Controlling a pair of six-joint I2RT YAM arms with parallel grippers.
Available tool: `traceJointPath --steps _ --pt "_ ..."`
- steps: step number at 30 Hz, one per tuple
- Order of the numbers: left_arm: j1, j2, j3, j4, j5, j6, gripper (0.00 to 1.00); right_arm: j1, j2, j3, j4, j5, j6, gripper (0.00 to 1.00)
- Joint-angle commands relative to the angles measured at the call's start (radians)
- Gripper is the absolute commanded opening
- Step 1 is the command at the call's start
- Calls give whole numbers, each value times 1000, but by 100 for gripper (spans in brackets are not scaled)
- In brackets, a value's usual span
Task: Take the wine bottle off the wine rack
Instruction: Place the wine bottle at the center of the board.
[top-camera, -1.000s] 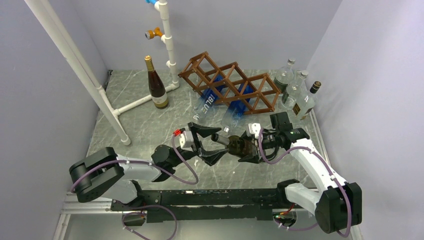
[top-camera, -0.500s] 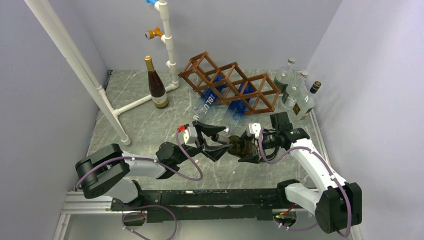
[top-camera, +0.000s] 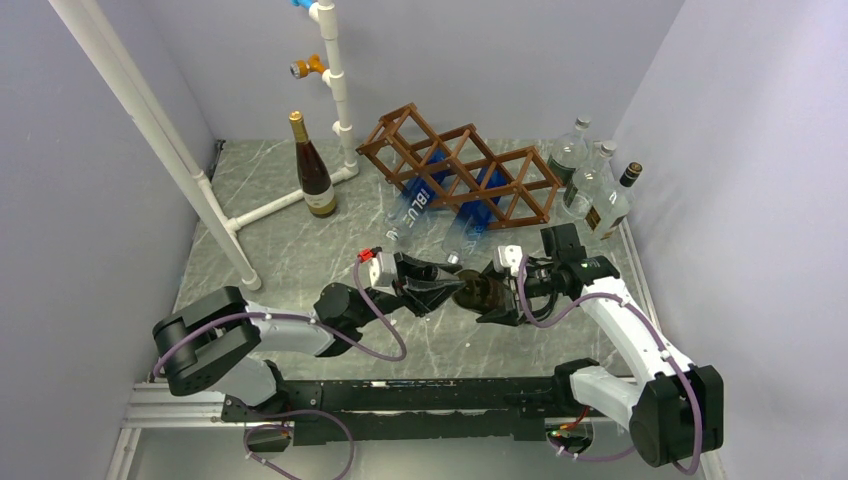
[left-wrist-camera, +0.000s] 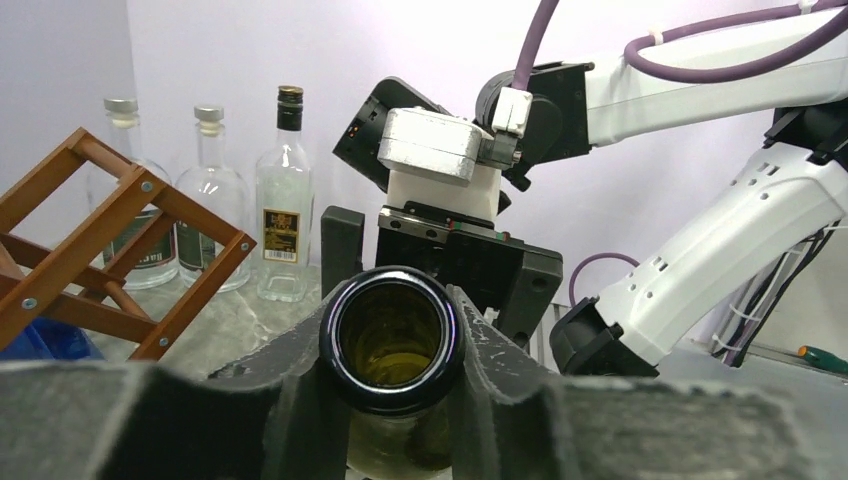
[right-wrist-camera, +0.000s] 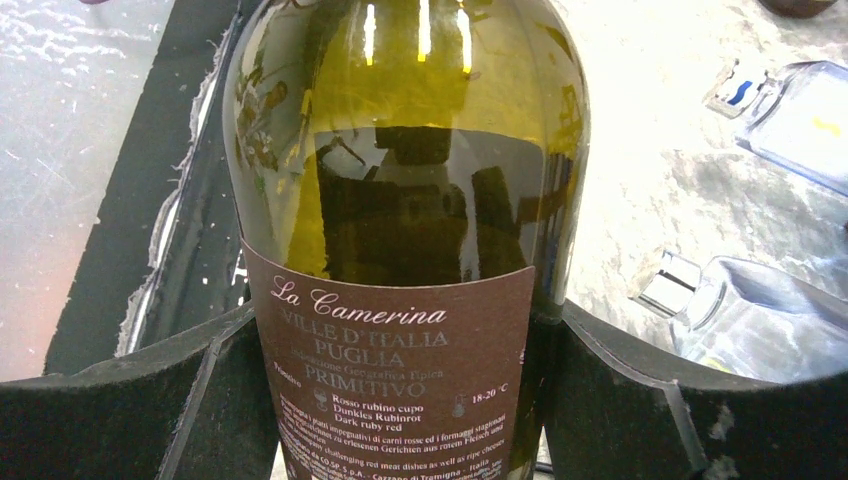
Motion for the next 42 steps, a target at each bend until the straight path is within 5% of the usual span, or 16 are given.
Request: traceJointPath --steps 1,3,10,13,21,42 --pt "-4 -1 32 159 26 1 19 -4 -16 26 59 -105 -6 6" --pt "-4 -8 34 151 28 0 0 -4 -17 21 62 -103 -7 15" --pt "-4 -90 37 85 4 6 0 -4 -21 7 42 -98 -54 77" --pt "-4 -136 49 32 -9 24 0 -4 -24 2 20 -98 -90 90" --pt "-4 -273 57 -93 -37 73 0 -4 -36 12 -42 -94 -159 99" --pt "71 -621 113 -772 -90 203 0 -33 -90 39 -176 17 -302 100"
